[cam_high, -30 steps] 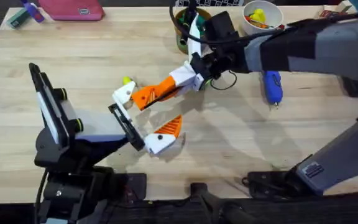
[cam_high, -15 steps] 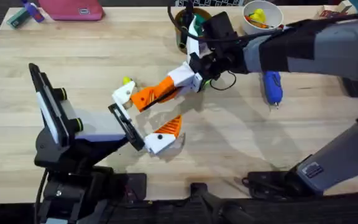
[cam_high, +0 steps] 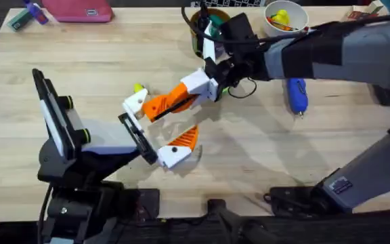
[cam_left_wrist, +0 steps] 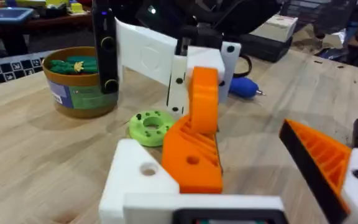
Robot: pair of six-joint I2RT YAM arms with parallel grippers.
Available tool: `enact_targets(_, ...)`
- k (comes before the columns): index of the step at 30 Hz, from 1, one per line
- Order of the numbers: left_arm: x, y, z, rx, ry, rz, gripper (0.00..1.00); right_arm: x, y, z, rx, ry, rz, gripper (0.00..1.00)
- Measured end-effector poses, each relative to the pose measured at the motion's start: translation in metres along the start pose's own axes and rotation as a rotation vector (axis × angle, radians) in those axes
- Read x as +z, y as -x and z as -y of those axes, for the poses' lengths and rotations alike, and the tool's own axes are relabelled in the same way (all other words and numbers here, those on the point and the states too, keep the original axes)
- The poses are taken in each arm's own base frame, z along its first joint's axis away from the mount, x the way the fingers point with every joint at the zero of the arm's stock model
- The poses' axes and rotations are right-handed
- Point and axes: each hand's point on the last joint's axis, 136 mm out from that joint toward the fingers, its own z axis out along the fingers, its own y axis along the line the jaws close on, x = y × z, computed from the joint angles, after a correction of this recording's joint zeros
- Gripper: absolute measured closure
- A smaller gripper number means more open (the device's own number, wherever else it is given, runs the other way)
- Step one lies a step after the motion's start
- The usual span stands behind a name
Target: Pick up the gripper from the table and insert it into the empty holder that is missing its gripper. Then pick up a screw, insert it into the mounting hole, and use the screwdriver to tighten it. Finally, clean up the table by picking up the vegetable and placing it into the bucket.
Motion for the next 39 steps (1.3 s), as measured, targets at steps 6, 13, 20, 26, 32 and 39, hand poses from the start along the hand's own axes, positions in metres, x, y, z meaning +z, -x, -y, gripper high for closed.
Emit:
enact_targets(6, 0.000, 0.000, 0.000, -0.001, 0.000, 0.000, 0.015, 0.004, 0.001, -0.001, -0.029, -0.005, -0.006, 0.993)
enact_targets(13, 0.000, 0.000, 0.000, -0.002, 0.000, 0.000, 0.015, 0.005, 0.005, -0.002, -0.038, -0.017, 0.001, 0.993)
enact_targets(20, 0.000, 0.000, -0.001, 0.004, 0.008, 0.001, 0.015, 0.008, 0.018, -0.006, -0.021, -0.041, 0.012, 0.993)
enact_targets(26, 0.000, 0.000, -0.002, 0.003, 0.012, 0.001, 0.015, 0.015, 0.026, -0.004, 0.014, -0.042, 0.000, 0.993)
enact_targets(32, 0.000, 0.000, -0.002, -0.002, 0.013, 0.001, 0.015, 0.020, 0.031, -0.002, 0.002, -0.030, -0.019, 0.993)
enact_targets(39, 0.000, 0.000, -0.003, 0.000, 0.016, 0.001, 0.015, 0.020, 0.032, -0.003, -0.010, -0.032, -0.019, 0.993)
